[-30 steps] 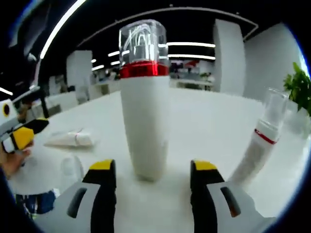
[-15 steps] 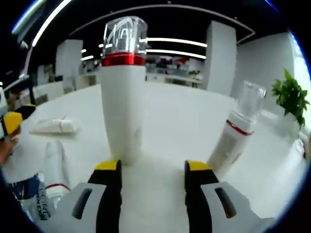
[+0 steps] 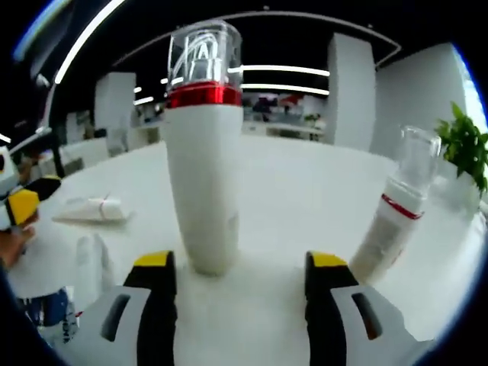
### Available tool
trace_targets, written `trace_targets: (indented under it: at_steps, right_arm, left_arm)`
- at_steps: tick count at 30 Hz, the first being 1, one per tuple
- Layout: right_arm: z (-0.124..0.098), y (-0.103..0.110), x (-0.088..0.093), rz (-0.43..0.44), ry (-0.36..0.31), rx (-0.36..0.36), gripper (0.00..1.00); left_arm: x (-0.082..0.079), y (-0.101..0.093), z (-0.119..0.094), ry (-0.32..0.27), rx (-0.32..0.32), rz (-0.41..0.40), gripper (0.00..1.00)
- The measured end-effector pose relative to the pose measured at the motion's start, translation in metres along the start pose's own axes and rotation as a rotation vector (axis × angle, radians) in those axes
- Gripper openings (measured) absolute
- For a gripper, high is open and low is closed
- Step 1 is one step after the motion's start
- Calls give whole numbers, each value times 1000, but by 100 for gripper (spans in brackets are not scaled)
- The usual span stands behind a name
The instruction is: Arrange the skincare products in the storage area until every visible bottle or jar stands upright without overlapping.
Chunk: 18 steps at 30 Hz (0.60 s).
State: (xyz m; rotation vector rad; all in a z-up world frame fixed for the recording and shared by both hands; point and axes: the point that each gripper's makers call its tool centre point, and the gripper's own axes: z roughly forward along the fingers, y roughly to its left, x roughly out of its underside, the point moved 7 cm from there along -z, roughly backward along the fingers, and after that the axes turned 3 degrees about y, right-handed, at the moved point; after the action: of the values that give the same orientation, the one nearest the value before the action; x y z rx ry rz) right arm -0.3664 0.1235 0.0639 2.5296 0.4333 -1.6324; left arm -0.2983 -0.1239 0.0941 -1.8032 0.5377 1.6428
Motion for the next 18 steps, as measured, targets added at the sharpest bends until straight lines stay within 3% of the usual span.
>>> trace_targets:
  at_steps: [5, 10, 11, 13, 15, 18]
  right_arm:
    - [-10, -11, 4, 29, 21, 19, 64]
    - [-18, -23, 4, 19, 15, 95, 43]
    - [-20, -24, 4, 20, 7, 91, 43]
    - [-18, -13, -1, 61, -28, 7, 49]
    - [-15, -6, -2, 67, -36, -33, 55]
    - [-5, 2, -7, 64, -40, -52, 59]
  left_arm:
    - [0, 0, 0, 0, 0, 0, 29]
    - [-1, 0, -1, -7, -2, -7, 28]
    - [-1, 0, -1, -7, -2, -7, 28]
    - [-1, -2, -2, -9, 0, -7, 28]
    - [-1, -2, -1, -10, 0, -6, 28]
    - [0, -3, 0, -9, 1, -6, 28]
